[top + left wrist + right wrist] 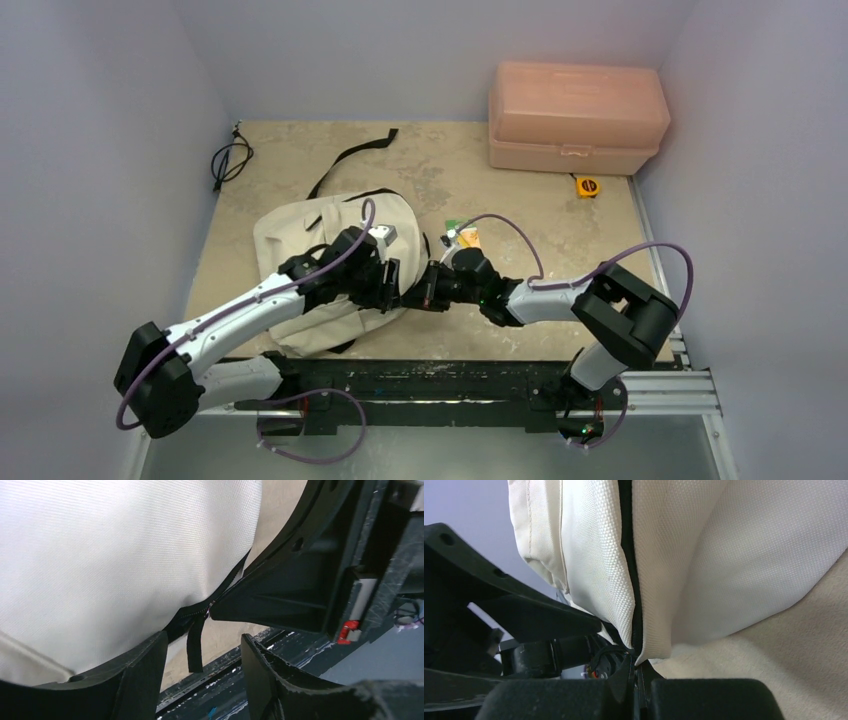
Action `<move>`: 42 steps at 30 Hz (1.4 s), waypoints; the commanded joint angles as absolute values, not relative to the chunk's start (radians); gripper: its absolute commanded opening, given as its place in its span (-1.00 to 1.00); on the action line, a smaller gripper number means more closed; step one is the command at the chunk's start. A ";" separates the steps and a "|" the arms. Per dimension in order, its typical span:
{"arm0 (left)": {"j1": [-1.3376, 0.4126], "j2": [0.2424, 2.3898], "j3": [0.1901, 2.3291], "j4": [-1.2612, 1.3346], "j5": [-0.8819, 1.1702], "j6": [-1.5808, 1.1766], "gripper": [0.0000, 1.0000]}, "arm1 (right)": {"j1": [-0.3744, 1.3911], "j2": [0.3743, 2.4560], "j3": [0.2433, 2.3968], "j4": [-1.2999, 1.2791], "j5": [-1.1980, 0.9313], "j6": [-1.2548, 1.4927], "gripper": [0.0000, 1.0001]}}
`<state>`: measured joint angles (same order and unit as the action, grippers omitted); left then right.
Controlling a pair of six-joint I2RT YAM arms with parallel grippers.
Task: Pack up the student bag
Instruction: Zip the student bag at the center of the board.
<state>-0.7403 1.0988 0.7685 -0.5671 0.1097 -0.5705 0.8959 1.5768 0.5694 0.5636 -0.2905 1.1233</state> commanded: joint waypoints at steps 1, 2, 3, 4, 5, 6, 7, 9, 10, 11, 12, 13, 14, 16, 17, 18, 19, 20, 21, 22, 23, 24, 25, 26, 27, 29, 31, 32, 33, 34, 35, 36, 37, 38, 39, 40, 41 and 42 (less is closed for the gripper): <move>-0.748 1.161 0.803 -0.479 0.182 -0.518 0.07 | 0.899 1.535 0.563 0.607 -0.298 1.102 -1.00; -0.750 1.166 0.802 -0.481 0.178 -0.518 0.04 | 0.899 1.531 0.564 0.605 -0.297 1.099 -1.00; -0.749 1.170 0.801 -0.483 0.177 -0.516 -0.03 | 0.899 1.529 0.564 0.603 -0.296 1.096 -1.00; -0.749 1.170 0.800 -0.485 0.176 -0.515 -0.11 | 0.899 1.528 0.563 0.604 -0.296 1.096 -1.00; -0.749 1.173 0.798 -0.486 0.176 -0.517 -0.18 | 0.899 1.529 0.559 0.606 -0.296 1.097 -1.00; -0.749 1.177 0.797 -0.488 0.179 -0.517 -0.25 | 0.899 1.529 0.559 0.610 -0.297 1.097 -1.00; -0.750 1.184 0.795 -0.490 0.183 -0.517 -0.32 | 0.899 1.530 0.559 0.613 -0.298 1.097 -1.00; -0.750 1.197 0.796 -0.497 0.180 -0.515 -0.42 | 0.899 1.529 0.559 0.615 -0.298 1.097 -1.00; -0.750 1.204 0.795 -0.501 0.176 -0.515 -0.45 | 0.899 1.528 0.561 0.616 -0.298 1.097 -1.00; -0.751 1.210 0.795 -0.504 0.172 -0.515 -0.52 | 0.899 1.528 0.560 0.617 -0.299 1.097 -1.00; -0.750 1.214 0.797 -0.514 0.163 -0.514 -0.66 | 0.899 1.526 0.561 0.615 -0.298 1.097 -1.00; -0.751 1.215 0.798 -0.525 0.150 -0.514 -0.81 | 0.899 1.523 0.561 0.610 -0.296 1.096 -1.00; -0.751 1.213 0.799 -0.536 0.137 -0.513 -0.97 | 0.899 1.517 0.560 0.600 -0.295 1.095 -1.00; -0.751 1.197 0.791 -0.554 0.111 -0.516 -1.00 | 0.898 1.505 0.560 0.576 -0.293 1.094 -1.00; -0.751 1.181 0.783 -0.559 0.101 -0.518 -1.00 | 0.896 1.498 0.561 0.568 -0.290 1.090 -0.90; -0.751 1.170 0.776 -0.563 0.093 -0.520 -1.00 | 0.896 1.490 0.566 0.562 -0.287 1.083 -0.63; -0.751 1.159 0.770 -0.563 0.088 -0.523 -1.00 | 0.896 1.487 0.572 0.559 -0.288 1.079 -0.39; -0.750 1.148 0.762 -0.564 0.089 -0.525 -1.00 | 0.896 1.486 0.578 0.565 -0.293 1.078 -0.26; -0.750 1.139 0.758 -0.562 0.088 -0.530 -1.00 | 0.895 1.488 0.583 0.574 -0.297 1.078 -0.21; -0.750 1.133 0.752 -0.563 0.089 -0.534 -1.00 | 0.894 1.491 0.595 0.579 -0.298 1.080 -0.18; -0.750 1.125 0.748 -0.562 0.090 -0.539 -1.00 | 0.892 1.498 0.603 0.579 -0.301 1.081 -0.18; -0.750 1.119 0.742 -0.560 0.091 -0.543 -1.00 | 0.890 1.506 0.613 0.578 -0.302 1.081 -0.17; -0.751 1.116 0.739 -0.560 0.088 -0.546 -1.00 | 0.888 1.515 0.621 0.574 -0.301 1.081 -0.18; -0.750 1.112 0.736 -0.561 0.087 -0.550 -1.00 | 0.887 1.523 0.632 0.570 -0.300 1.078 -0.18; -0.751 1.110 0.732 -0.561 0.085 -0.552 -1.00 | 0.887 1.530 0.641 0.563 -0.295 1.074 -0.19; -0.750 1.108 0.728 -0.562 0.084 -0.556 -1.00 | 0.886 1.542 0.662 0.530 -0.275 1.064 -0.37; -0.751 1.108 0.721 -0.566 0.082 -0.560 -1.00 | 0.882 1.541 0.672 0.476 -0.239 1.055 -0.55; -0.751 1.106 0.717 -0.570 0.079 -0.561 -1.00 | 0.880 1.536 0.666 0.474 -0.224 1.053 -0.56; -0.750 1.105 0.713 -0.576 0.074 -0.564 -1.00 | 0.876 1.531 0.661 0.468 -0.209 1.052 -0.56; -0.751 1.102 0.711 -0.585 0.063 -0.570 -1.00 | 0.871 1.528 0.658 0.466 -0.201 1.049 -0.60; -0.751 1.099 0.704 -0.593 0.054 -0.576 -1.00 | 0.866 1.532 0.660 0.462 -0.200 1.045 -0.65; -0.751 1.095 0.696 -0.598 0.047 -0.582 -1.00 | 0.859 1.540 0.665 0.460 -0.203 1.040 -0.77; -0.751 1.092 0.690 -0.604 0.037 -0.589 -1.00 | 0.854 1.550 0.668 0.465 -0.203 1.036 -0.94; -0.751 1.088 0.685 -0.611 0.025 -0.596 -1.00 | 0.851 1.555 0.669 0.469 -0.196 1.033 -1.00; -0.751 1.083 0.681 -0.617 0.015 -0.600 -1.00 | 0.846 1.559 0.668 0.471 -0.189 1.032 -1.00; -0.751 1.078 0.679 -0.630 0.005 -0.609 -1.00 | 0.842 1.560 0.664 0.482 -0.184 1.031 -1.00; -0.751 1.075 0.677 -0.647 -0.028 -0.624 -1.00 | 0.836 1.558 0.658 0.492 -0.181 1.030 -1.00; -0.749 1.067 0.674 -0.664 -0.049 -0.634 -1.00 | 0.831 1.554 0.652 0.498 -0.176 1.029 -1.00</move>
